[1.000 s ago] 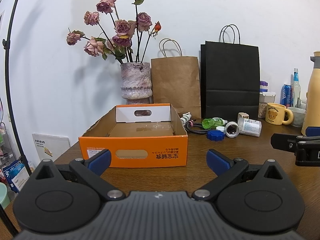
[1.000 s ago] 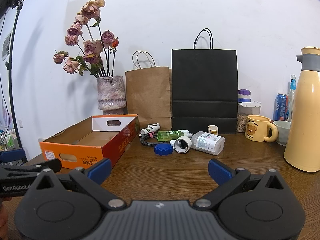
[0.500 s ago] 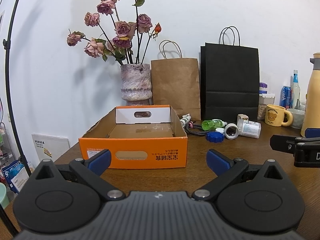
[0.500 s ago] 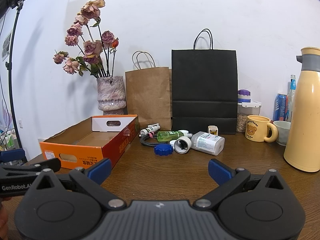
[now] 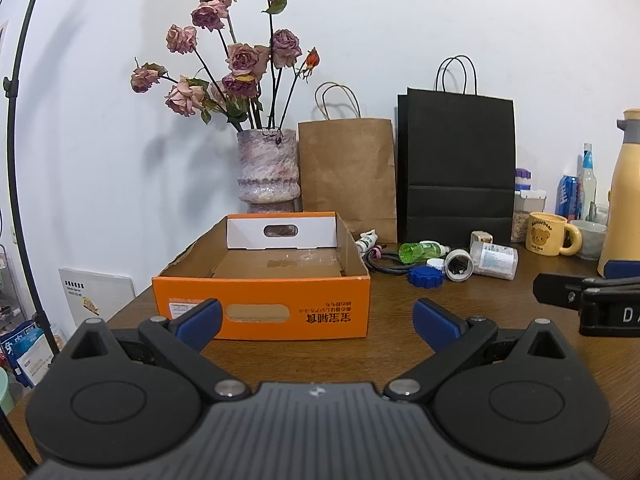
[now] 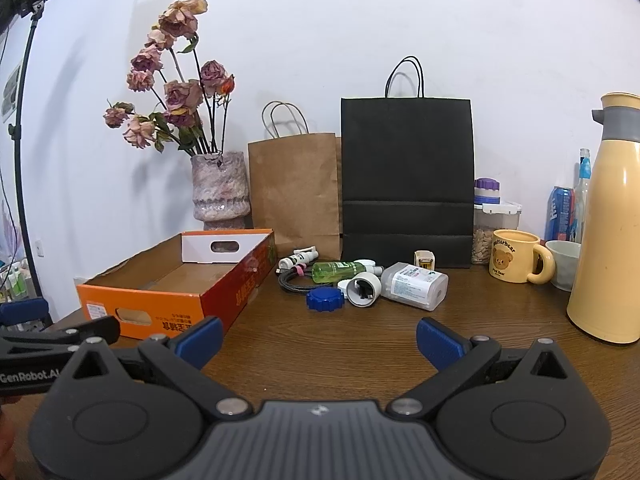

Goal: Organize rigid objects
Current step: 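Move the right gripper toward the white pill bottle while the left tool rests by the box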

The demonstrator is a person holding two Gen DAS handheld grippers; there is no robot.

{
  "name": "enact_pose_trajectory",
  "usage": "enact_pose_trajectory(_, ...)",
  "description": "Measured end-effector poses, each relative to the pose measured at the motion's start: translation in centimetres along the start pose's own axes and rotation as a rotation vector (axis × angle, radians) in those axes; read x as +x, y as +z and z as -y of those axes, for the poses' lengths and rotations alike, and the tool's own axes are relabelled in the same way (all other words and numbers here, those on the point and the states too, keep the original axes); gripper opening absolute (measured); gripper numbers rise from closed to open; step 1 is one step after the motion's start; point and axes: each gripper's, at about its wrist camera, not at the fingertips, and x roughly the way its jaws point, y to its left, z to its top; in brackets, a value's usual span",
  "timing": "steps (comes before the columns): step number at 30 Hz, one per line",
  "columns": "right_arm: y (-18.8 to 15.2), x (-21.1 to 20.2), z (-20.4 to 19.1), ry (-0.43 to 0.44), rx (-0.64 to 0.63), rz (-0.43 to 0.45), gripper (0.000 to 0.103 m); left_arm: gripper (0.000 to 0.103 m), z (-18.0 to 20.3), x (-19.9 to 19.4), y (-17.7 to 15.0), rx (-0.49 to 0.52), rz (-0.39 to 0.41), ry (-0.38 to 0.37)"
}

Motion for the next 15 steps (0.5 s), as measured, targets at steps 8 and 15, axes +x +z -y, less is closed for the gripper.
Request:
enact_pose_trajectory(8,0.4,0.4,-0.1,-0.018,-0.02,0.049,0.103,0.103,-1.8,1.1,1.7,-0.069,-0.02,0.009)
enact_pose_trajectory(15,2.0,1.9,0.0,-0.02,-0.017,0.039,0.103,0.103,-5.1,3.7,5.0,-0.098,-0.034,0.061)
